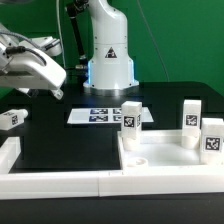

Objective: Assemble square table

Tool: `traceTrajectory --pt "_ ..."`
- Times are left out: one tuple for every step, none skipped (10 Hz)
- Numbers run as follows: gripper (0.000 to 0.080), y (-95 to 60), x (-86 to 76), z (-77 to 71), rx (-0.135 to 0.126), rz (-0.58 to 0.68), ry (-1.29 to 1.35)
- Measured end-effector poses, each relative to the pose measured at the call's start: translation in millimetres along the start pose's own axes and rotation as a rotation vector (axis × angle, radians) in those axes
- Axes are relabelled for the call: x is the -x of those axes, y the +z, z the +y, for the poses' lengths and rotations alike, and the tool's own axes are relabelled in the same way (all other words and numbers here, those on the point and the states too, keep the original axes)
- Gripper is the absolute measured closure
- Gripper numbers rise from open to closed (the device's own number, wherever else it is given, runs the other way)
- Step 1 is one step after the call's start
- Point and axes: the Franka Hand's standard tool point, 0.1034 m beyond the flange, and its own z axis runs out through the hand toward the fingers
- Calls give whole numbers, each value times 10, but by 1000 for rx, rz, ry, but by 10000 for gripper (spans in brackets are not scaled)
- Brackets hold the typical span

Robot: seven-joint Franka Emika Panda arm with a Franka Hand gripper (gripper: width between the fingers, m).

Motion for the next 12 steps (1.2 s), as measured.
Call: traceTrajectory --pt "150 17 -1 27 3 -4 -8" --pt "150 189 6 265 35 -45 -47" --pt "150 310 -12 554 33 -90 -69" --pt "150 320 -14 813 88 -122 -85" --pt "150 331 -41 962 154 -127 -98" --pt "150 343 -41 899 141 -125 -94" --pt "150 349 -41 904 142 -126 -96" --pt "150 354 -40 907 142 -128 -95" --pt "150 365 -39 950 152 -137 -105" --pt "150 394 -64 1062 174 -158 -110" --pt "150 393 -123 1188 182 -167 -131" --pt "150 370 -175 1287 186 -168 -151"
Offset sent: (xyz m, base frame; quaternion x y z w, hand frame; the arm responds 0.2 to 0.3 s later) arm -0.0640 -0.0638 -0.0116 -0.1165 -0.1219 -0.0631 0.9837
